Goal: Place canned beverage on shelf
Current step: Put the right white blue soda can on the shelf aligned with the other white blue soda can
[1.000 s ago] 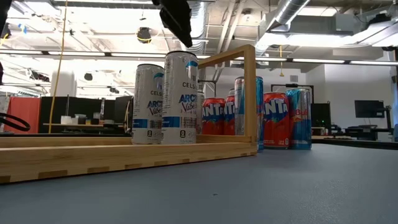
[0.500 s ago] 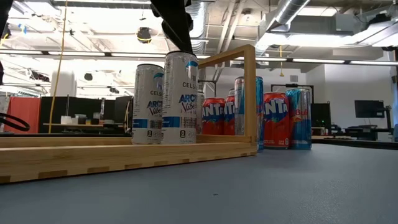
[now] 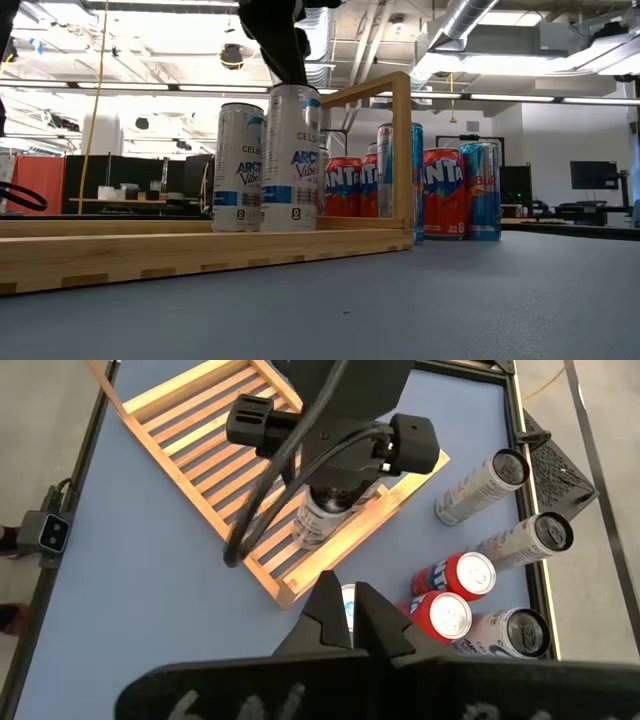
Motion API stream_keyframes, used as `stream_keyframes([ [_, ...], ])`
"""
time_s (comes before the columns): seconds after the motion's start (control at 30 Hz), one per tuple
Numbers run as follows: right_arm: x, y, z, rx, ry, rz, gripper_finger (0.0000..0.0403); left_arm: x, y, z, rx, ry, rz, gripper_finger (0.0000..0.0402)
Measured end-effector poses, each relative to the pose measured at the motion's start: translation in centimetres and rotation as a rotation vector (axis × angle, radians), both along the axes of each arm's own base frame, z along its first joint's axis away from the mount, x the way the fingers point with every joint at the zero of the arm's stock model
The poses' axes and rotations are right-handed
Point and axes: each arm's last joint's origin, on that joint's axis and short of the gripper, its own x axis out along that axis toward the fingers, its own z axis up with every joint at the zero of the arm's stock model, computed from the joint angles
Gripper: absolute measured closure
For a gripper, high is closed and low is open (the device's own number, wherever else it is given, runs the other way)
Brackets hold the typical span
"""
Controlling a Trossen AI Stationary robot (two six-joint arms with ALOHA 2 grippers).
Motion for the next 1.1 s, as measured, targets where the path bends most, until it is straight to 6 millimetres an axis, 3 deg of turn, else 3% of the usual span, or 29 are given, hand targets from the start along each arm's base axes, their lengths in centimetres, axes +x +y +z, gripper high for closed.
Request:
stream_keyframes([
  [0.5,0.0,0.0,0.0,0.001,-0.001,0.000,0.0403,0.0,0.1,-0.5,0.049,-0.003,0.020,0.0099],
  [0.83,0.0,0.0,0.0,0.001,-0.001,-0.001,0.0403,-0.8,0.0,0.7,-0.016,-0.008,0.055,0.0099],
  [1.1,0.0,0.0,0.0,0.001,-0.001,-0.001,0.0403,-1.0,-0.1,1.5,0.028,-0.063,0.081,0.0099],
])
